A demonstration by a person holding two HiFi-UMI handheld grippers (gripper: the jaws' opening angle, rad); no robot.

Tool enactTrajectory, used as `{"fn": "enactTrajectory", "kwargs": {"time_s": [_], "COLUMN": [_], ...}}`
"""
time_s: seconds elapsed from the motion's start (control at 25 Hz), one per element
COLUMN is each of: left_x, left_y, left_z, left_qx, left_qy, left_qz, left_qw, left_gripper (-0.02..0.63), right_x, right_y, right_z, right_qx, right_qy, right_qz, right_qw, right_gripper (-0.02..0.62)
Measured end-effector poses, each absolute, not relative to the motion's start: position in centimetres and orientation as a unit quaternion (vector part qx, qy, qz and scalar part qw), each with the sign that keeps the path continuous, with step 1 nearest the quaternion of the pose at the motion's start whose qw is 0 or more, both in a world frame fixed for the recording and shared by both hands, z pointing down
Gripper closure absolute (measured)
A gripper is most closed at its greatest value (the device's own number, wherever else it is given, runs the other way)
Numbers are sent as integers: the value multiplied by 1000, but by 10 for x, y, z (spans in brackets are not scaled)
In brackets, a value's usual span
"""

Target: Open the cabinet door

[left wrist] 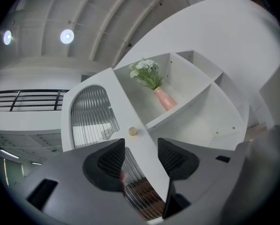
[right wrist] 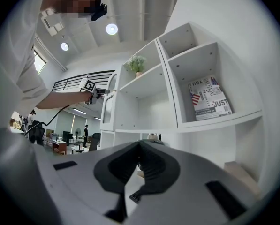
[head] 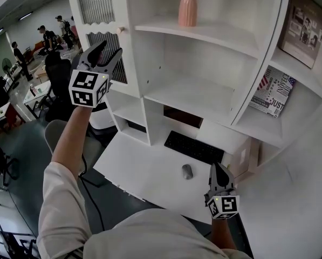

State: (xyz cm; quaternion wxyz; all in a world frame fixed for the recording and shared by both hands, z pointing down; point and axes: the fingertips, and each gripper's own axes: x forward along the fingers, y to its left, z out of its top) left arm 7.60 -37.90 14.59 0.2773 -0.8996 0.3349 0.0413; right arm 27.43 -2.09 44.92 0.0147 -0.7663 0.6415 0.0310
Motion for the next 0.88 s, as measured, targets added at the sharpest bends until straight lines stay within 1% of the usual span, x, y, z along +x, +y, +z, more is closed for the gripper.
{"fn": "enactTrajectory", "kwargs": {"time_s": [0.64,0.88], "left_x": [99,105], "left_y": [-405,-412], "left_z": [118,108], "left_qx": [-891,-887], "left_qy": [339,342], "left_qz": [31,26], "left_qw": [300,310], "left_gripper": [407,426], "right_x": [294,299], "right_y": [3,12], "right_z": [454,459], "right_qx": [-795,-804], "right_qy": [606,594], "right_qz": [25,19], "right_qw": [20,23], "right_gripper": [592,592]}}
